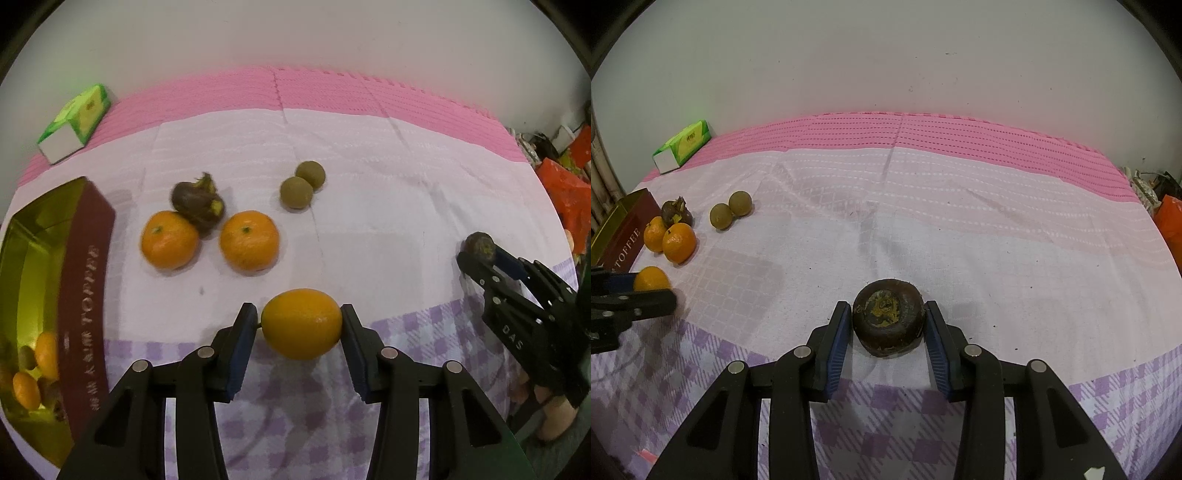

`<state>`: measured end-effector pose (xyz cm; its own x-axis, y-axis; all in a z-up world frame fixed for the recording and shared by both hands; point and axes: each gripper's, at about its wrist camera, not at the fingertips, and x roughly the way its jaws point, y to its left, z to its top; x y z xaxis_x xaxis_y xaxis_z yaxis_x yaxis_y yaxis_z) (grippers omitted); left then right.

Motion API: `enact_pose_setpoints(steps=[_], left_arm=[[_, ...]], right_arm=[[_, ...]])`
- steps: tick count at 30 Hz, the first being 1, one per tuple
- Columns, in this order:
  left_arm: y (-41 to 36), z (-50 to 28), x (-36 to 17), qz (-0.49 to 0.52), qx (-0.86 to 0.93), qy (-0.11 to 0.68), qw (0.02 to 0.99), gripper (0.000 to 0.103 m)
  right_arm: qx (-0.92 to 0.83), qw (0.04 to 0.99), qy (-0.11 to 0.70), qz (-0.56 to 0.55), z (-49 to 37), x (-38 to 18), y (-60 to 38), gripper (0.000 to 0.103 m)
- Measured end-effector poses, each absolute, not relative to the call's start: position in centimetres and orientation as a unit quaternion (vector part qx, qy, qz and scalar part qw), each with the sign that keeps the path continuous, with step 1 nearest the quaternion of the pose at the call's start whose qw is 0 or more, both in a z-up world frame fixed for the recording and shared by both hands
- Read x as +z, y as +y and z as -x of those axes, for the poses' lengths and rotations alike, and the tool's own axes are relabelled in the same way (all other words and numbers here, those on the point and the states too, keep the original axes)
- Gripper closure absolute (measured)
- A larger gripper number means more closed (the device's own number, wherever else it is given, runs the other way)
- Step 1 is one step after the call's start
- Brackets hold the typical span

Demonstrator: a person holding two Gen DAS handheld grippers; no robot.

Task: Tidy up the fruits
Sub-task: 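Grasp a large orange with the left gripper while the right holds the dark fruit, then carry the orange into the tin tray and open the left gripper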

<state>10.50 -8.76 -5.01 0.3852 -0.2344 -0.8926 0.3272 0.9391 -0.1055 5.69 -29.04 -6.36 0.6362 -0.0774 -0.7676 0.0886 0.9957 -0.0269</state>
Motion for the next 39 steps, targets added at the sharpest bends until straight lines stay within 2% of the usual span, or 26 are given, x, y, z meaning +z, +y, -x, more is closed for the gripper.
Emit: enact_pose_setpoints(steps=[12,20,31,39], left_arm=[[-4.2,-9.5,-0.7,-0.029,-0.148,0.491,0.858,0.056],[1.9,-10.8,1.3,-0.021,-0.094,0.472,0.876,0.056],[10.2,-13.5,-0.4,-0.006,-0.018,0.49,0.872,0.056],[12.8,-14.8,-3.0,0.004,-0.004,0.508,0.862,0.056]], right_arm=[[-0.049,0.904,0.424,-0.001,-5.7,-6.4,-28.8,0.065],[-0.05,0.904,0.424,0.001,-5.7,-6.5,-28.8,0.065],[-0.053,0.904,0.423,0.005,-5.7,-6.5,-28.8,0.065],[-0.055,0.904,0.423,0.007,-5.7,-6.5,-28.9,0.066]])
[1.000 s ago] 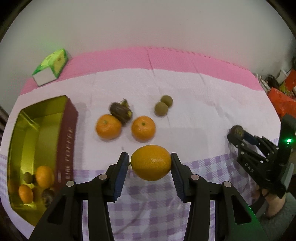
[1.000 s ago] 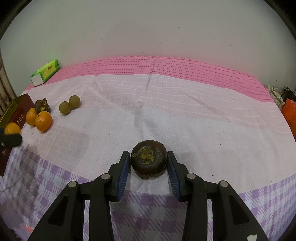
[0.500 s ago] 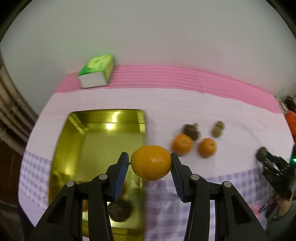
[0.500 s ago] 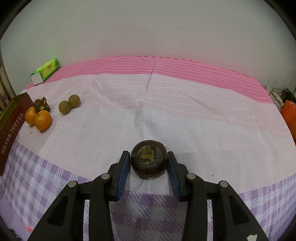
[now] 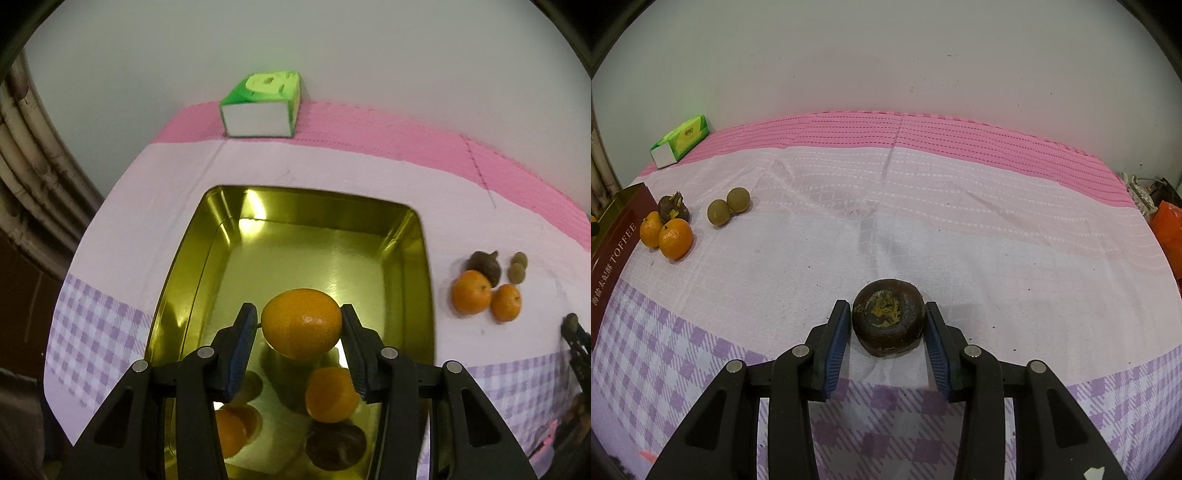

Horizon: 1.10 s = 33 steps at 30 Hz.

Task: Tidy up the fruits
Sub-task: 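Carry the orange into the tin tray and open the left gripper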

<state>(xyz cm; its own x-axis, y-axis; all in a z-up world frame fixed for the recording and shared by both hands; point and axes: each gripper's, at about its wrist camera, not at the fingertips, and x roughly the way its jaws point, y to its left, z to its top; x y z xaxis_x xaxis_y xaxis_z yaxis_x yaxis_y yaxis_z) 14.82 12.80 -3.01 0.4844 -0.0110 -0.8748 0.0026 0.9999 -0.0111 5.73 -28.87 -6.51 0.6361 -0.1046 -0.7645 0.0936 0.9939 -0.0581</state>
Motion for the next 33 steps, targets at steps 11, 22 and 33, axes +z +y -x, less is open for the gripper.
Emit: enact_pose_setpoints(steps=[11,22,33], left_arm=[[14.0,-15.8,-5.5,0.01,-0.007,0.527,0.85,0.056],[14.2,-16.3,-7.1,0.0,-0.004,0.541,0.841,0.056],[14.1,-16.1,-7.2,-0.003,0.0,0.542,0.841,0.056]], right_arm=[[-0.058,0.904,0.422,0.012,-5.7,-6.6,-28.6,0.066],[-0.06,0.905,0.422,0.014,-5.7,-6.6,-28.6,0.065],[-0.062,0.905,0.422,0.015,-5.8,-6.5,-28.8,0.063]])
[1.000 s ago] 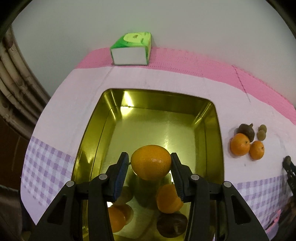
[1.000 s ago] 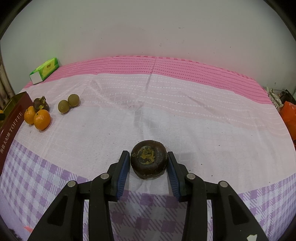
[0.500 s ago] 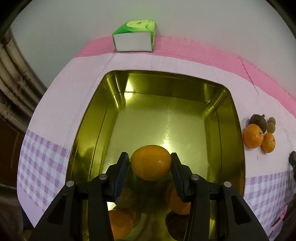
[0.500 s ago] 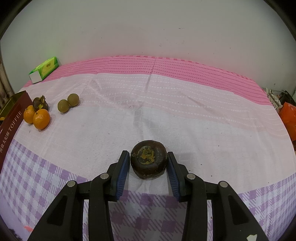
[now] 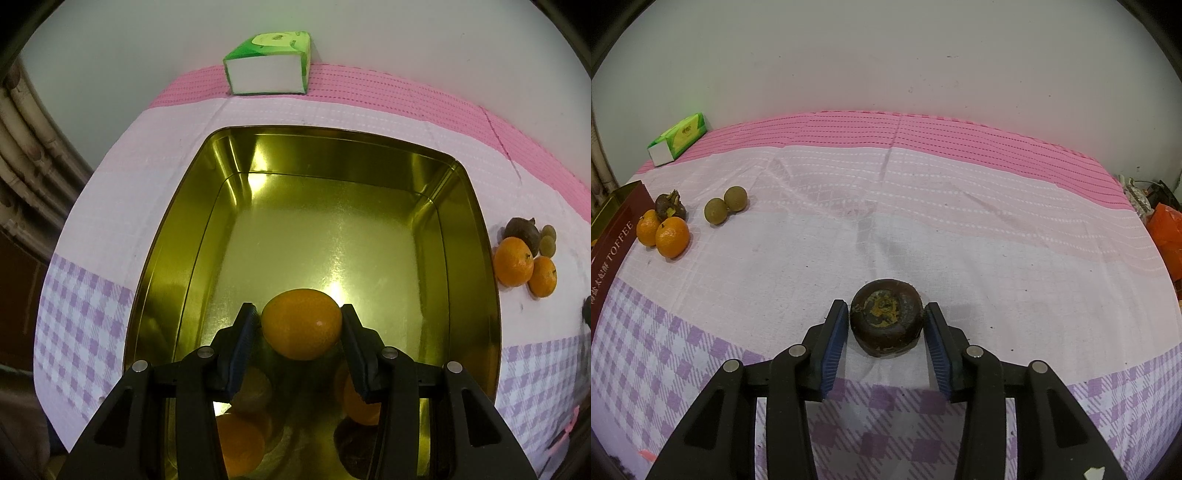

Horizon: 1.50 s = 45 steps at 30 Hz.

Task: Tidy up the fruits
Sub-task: 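Carry the orange into the tin tray and open the left gripper, then carry the dark brown fruit toward the tin tray with the right gripper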

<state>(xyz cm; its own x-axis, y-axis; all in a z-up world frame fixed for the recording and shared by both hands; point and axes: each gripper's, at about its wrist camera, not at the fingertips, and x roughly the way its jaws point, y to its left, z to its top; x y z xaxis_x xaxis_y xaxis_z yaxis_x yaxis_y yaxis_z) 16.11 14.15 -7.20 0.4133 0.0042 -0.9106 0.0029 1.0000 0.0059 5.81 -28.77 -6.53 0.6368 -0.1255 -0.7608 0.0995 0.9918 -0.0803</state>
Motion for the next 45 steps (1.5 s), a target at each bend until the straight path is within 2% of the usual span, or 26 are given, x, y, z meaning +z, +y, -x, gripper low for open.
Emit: enact_pose_setpoints(steps=[6,10,12,27,34,38,42,45], left_arm=[[14.0,-15.9,-6.9,0.001,-0.001,0.541,0.841,0.055],[13.8,-15.6,-6.2,0.001,-0.005,0.533,0.846,0.045],[13.7,-15.5,-5.8,-0.003,-0.005,0.529,0.849,0.043],[13.6,-12.9,-1.7,-0.007,0.0,0.487,0.873,0.038],[13.8,-10.5,-0.1,-0.042,-0.016,0.483,0.875,0.038],[14.4,-8.9,0.5,-0.049,-0.014,0.476,0.878,0.033],[14.8,-7.9,0.8,-0.057,-0.008,0.471,0.88,0.032],[15.2,-7.4,1.0,-0.055,-0.002,0.464,0.884,0.031]], right_arm=[[-0.064,0.904,0.421,0.017,-5.9,-6.5,-28.8,0.062],[-0.065,0.904,0.422,0.012,-5.9,-6.6,-29.0,0.06],[-0.066,0.904,0.422,0.01,-5.9,-6.6,-29.1,0.059],[-0.07,0.904,0.421,0.006,-6.0,-6.6,-29.0,0.059],[-0.076,0.904,0.421,0.006,-6.0,-6.5,-28.7,0.059],[-0.078,0.904,0.42,0.005,-5.9,-6.5,-28.5,0.059],[-0.076,0.905,0.419,0.008,-5.9,-6.5,-28.2,0.066],[-0.081,0.904,0.419,0.009,-5.8,-6.5,-28.1,0.068]])
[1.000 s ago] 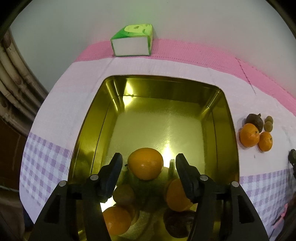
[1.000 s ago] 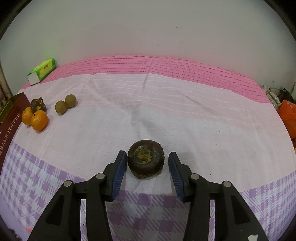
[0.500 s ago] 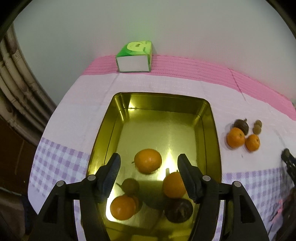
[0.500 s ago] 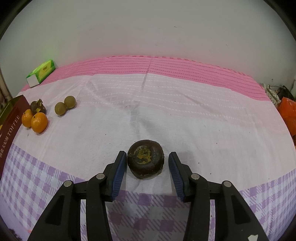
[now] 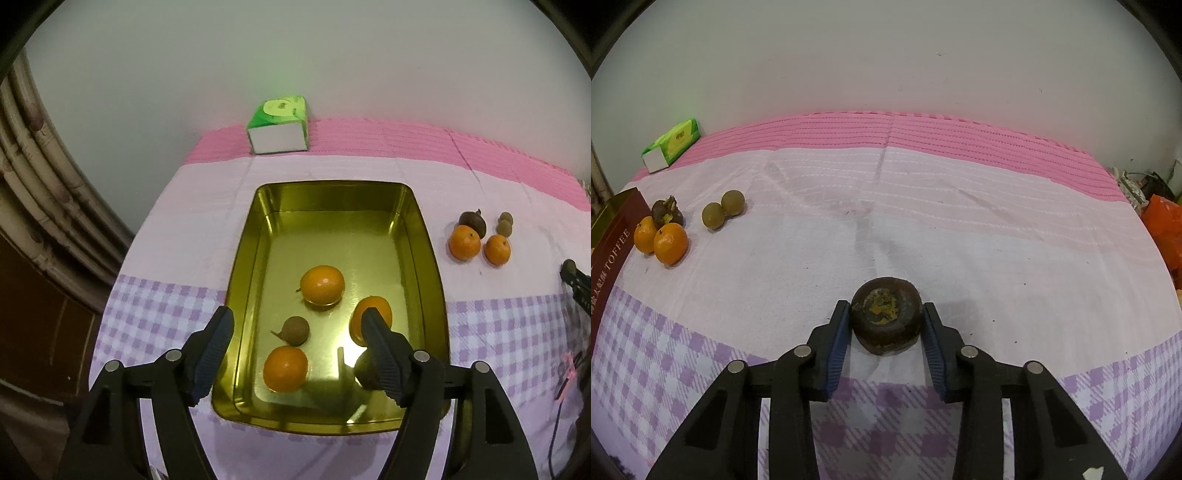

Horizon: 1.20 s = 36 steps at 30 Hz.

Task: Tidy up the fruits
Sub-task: 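Carry the dark brown fruit toward the tin tray with the right gripper, then lower the dark brown fruit into the tray and open the right gripper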

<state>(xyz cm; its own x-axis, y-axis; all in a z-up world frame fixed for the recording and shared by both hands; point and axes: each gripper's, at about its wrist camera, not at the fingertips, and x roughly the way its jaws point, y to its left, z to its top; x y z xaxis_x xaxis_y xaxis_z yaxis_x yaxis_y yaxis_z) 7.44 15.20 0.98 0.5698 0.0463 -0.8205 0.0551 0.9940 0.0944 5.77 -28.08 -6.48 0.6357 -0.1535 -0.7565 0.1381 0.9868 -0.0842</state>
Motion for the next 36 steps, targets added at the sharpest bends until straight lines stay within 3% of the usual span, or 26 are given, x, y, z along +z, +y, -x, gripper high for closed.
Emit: enact_pose_setpoints(steps=[18,36], left_arm=[[18.5,-8.5,-0.6,-0.01,0.031,0.484,0.874,0.026],[22.2,-8.4,0.2,0.048,0.097,0.471,0.875,0.026]], right_arm=[[-0.072,0.899,0.432,0.021,-6.1,-5.0,-24.1,0.068],[0.185,0.894,0.404,0.056,-6.0,-0.5,-2.9,0.068]])
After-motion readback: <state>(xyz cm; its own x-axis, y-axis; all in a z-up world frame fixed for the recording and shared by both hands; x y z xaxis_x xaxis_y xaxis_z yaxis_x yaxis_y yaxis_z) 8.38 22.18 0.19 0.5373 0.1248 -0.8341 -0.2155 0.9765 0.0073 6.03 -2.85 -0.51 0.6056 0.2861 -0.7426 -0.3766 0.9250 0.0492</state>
